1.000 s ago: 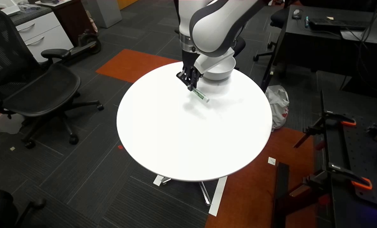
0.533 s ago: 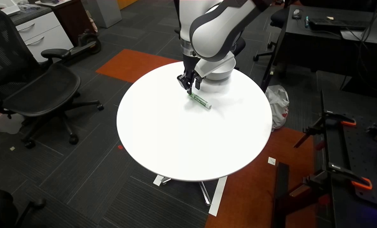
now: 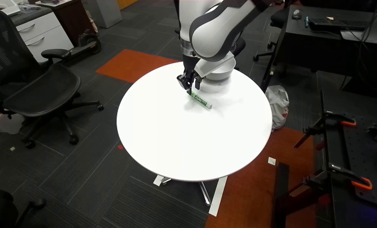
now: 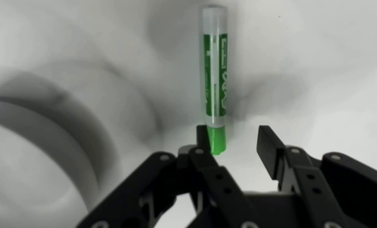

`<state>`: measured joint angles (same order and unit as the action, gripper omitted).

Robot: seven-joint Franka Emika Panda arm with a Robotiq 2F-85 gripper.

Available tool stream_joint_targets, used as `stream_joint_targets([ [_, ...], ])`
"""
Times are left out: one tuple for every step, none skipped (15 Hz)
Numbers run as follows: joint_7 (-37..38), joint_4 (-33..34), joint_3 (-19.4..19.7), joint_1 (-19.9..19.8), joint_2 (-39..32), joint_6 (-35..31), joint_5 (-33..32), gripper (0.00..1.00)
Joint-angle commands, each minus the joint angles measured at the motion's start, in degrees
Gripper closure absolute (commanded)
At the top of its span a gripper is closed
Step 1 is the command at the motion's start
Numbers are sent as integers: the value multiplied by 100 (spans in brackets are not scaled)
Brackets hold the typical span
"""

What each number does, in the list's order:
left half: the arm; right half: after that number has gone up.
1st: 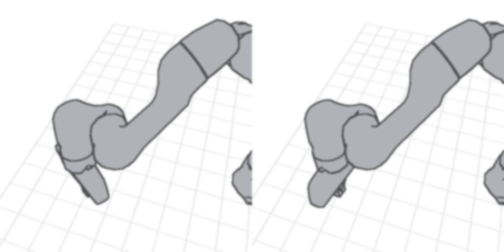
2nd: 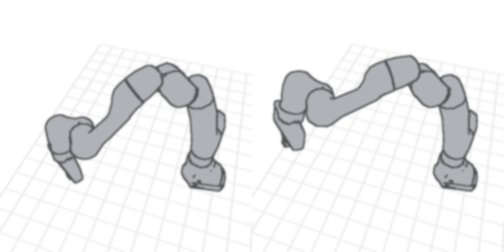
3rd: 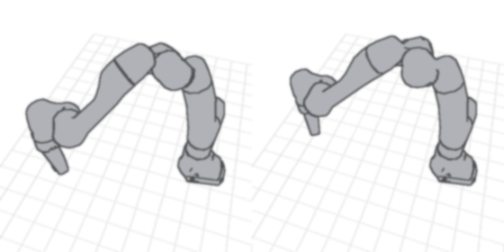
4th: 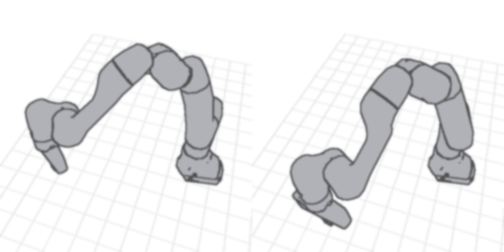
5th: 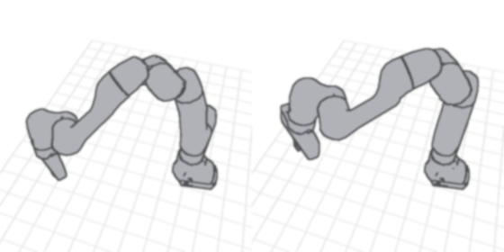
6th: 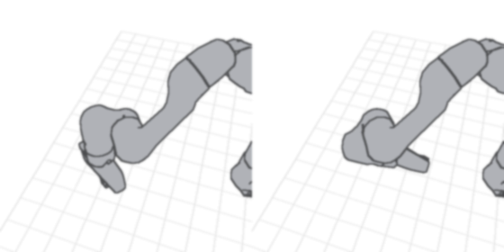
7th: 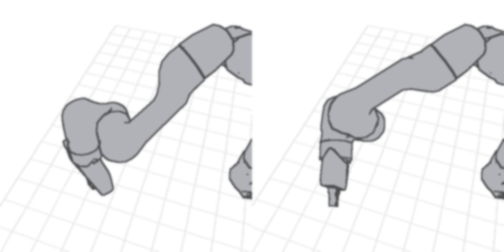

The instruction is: Take the green marker out of the grey bowl

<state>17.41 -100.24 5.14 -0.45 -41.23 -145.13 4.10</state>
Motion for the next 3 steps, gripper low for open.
stream_joint_targets([
  [-23, 18, 28, 23, -8, 19, 32, 55],
  [-23, 18, 28, 23, -8, 19, 32, 55],
  [-23, 19, 28, 23, -8, 19, 32, 55],
])
